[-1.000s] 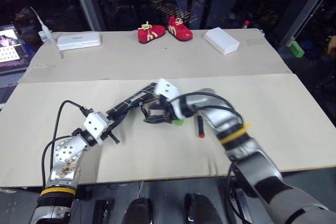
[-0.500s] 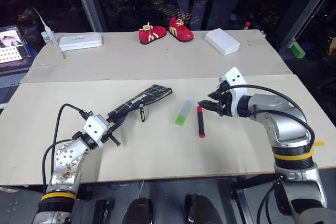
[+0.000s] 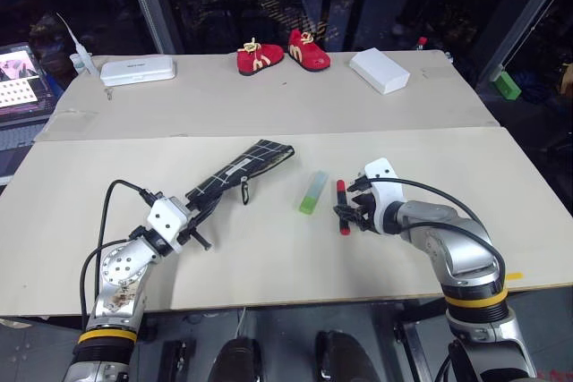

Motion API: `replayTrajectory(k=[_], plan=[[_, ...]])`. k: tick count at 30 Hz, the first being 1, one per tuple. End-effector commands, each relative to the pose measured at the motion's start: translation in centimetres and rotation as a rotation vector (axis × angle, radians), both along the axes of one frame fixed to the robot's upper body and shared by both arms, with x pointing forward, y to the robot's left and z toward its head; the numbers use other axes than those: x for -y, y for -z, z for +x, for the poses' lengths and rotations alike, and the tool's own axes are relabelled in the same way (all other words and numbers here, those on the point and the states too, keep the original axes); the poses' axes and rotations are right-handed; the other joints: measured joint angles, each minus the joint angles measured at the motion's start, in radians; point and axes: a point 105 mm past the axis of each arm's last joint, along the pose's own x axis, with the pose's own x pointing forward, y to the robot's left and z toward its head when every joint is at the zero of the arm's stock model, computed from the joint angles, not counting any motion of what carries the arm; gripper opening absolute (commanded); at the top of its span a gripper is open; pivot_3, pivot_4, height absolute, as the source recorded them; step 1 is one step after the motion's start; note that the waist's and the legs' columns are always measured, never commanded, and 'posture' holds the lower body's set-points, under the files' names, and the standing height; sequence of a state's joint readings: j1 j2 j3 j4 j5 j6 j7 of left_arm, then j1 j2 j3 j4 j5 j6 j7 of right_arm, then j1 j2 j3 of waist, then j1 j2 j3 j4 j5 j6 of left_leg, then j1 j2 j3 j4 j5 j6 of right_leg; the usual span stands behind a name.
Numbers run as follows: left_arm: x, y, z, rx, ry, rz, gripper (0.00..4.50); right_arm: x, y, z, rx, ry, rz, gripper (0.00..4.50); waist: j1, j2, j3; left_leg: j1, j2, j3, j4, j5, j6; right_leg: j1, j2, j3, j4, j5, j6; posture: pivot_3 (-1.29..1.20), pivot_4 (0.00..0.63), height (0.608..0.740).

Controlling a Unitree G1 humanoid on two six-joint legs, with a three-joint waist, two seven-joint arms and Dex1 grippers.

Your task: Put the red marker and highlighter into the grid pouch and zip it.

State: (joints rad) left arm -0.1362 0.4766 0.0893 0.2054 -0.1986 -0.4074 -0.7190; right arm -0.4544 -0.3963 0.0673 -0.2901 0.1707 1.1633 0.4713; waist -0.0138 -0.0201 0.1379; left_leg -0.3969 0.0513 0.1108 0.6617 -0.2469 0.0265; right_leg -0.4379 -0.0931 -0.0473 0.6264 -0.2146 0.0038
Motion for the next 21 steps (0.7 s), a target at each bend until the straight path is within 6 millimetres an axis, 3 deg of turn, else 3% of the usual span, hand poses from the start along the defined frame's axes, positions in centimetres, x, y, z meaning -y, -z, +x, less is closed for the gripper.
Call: replayTrajectory(k=[1, 10, 13, 16, 21], plan=[[0.2, -0.8, -0.1, 0.034, 0.007, -0.005, 0.0, 0.1, -0.6, 0.2, 0.029, 0.003, -0.018, 2.87, 0.0, 0.0, 0.0, 0.0, 0.0, 0.0, 0.0, 0.0, 0.0, 0.0, 0.0, 0.0, 0.0, 0.0, 0.0, 0.0, 0.15, 0.74], [0.1, -0.8, -0.2, 0.039, -0.005, -0.011, 0.0, -0.3, 1.3, 0.3, -0.026, 0.07, -0.018, 2.87, -0.004, -0.001, 0.0, 0.001, 0.0, 0.0, 0.0, 0.0, 0.0, 0.001, 0.0, 0.0, 0.0, 0.0, 0.0, 0.0, 0.15, 0.74], [0.2, -0.8, -0.2, 0.039, -0.004, -0.011, 0.0, 0.5, 2.4, 0.5, -0.042, 0.128, -0.037, 2.87, -0.006, -0.002, -0.001, 0.003, 0.0, 0.0, 0.0, 0.0, 0.0, 0.002, 0.0, 0.001, 0.001, 0.0, 0.0, 0.0, 0.15, 0.74], [0.3, -0.8, -0.2, 0.041, -0.004, -0.011, 0.0, 1.1, 2.9, 0.4, -0.038, 0.157, -0.049, 2.2, -0.004, -0.004, -0.002, 0.008, 0.001, 0.0, 0.0, 0.0, 0.0, 0.007, 0.0, 0.001, 0.0, 0.0, 0.0, 0.0, 0.15, 0.74], [0.1, -1.0, -0.2, 0.045, -0.006, -0.009, 0.0, 2.5, 2.5, 1.1, 0.016, 0.198, -0.076, 0.53, -0.001, -0.005, -0.003, 0.011, 0.001, -0.002, 0.0, -0.001, 0.001, 0.012, 0.0, 0.0, -0.002, -0.001, 0.0, 0.0, 0.15, 0.74]])
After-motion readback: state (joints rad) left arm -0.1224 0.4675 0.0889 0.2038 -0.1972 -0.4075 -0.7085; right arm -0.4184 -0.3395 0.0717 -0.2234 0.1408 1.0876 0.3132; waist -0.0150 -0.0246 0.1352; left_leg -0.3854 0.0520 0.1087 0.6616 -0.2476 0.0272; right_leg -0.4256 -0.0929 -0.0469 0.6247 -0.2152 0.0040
